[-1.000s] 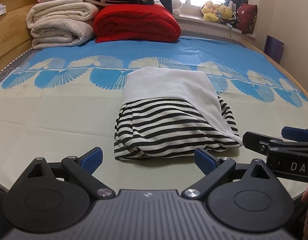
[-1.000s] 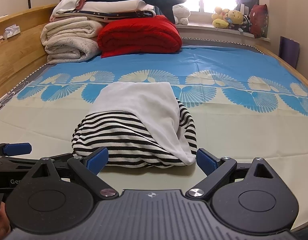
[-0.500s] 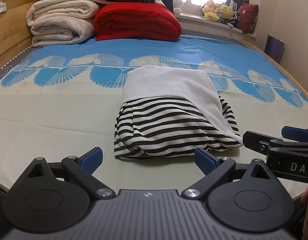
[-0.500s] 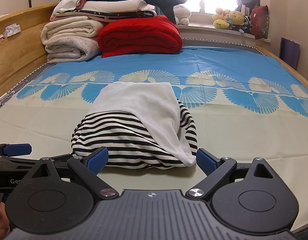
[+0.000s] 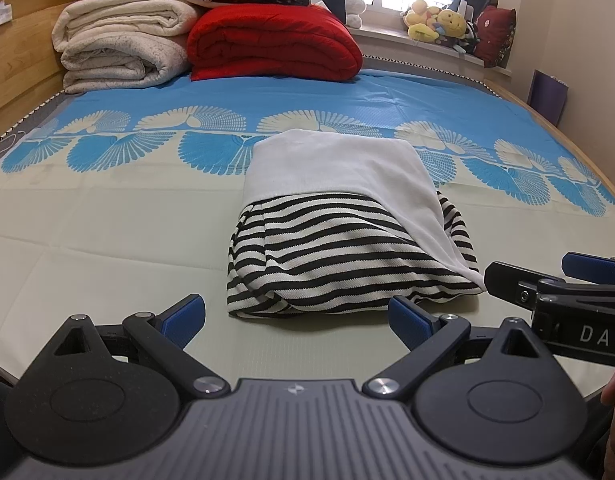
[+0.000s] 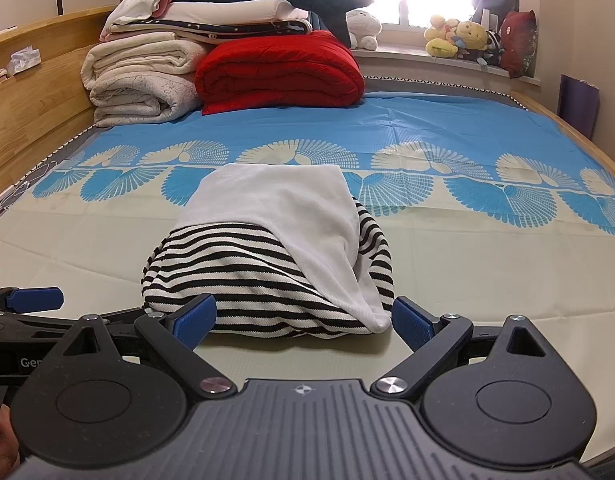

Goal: Fold small clothes

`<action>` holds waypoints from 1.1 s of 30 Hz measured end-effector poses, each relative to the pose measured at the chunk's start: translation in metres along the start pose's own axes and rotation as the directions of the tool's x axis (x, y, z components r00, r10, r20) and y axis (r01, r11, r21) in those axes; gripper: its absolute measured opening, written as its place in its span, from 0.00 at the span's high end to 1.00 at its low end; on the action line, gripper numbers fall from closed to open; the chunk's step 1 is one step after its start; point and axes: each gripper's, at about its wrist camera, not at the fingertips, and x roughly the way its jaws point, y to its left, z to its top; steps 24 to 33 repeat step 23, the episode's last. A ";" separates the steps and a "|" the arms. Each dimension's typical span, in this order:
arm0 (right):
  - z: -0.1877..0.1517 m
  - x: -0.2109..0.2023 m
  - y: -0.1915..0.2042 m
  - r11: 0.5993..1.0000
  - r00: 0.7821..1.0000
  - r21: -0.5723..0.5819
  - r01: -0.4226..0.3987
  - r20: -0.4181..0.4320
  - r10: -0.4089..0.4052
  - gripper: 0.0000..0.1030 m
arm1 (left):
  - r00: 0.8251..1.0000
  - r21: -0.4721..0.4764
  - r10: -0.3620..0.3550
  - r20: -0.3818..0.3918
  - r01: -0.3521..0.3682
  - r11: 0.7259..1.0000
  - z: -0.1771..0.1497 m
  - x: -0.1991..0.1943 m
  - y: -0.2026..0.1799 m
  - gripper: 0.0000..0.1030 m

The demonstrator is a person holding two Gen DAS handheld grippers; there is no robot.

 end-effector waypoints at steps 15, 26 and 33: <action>0.000 0.001 0.001 1.000 1.000 0.000 0.001 -0.004 -0.001 0.08 | 1.000 -0.004 -0.001 -0.010 0.001 1.000 -0.003 0.003 -0.001 0.04; -0.001 0.003 0.000 1.000 1.000 -0.002 0.001 -0.006 -0.001 0.08 | 1.000 -0.001 -0.003 -0.009 0.003 1.000 -0.003 0.005 -0.001 0.04; -0.001 0.003 0.000 1.000 1.000 -0.002 0.001 -0.006 -0.001 0.08 | 1.000 -0.001 -0.003 -0.009 0.003 1.000 -0.003 0.005 -0.001 0.04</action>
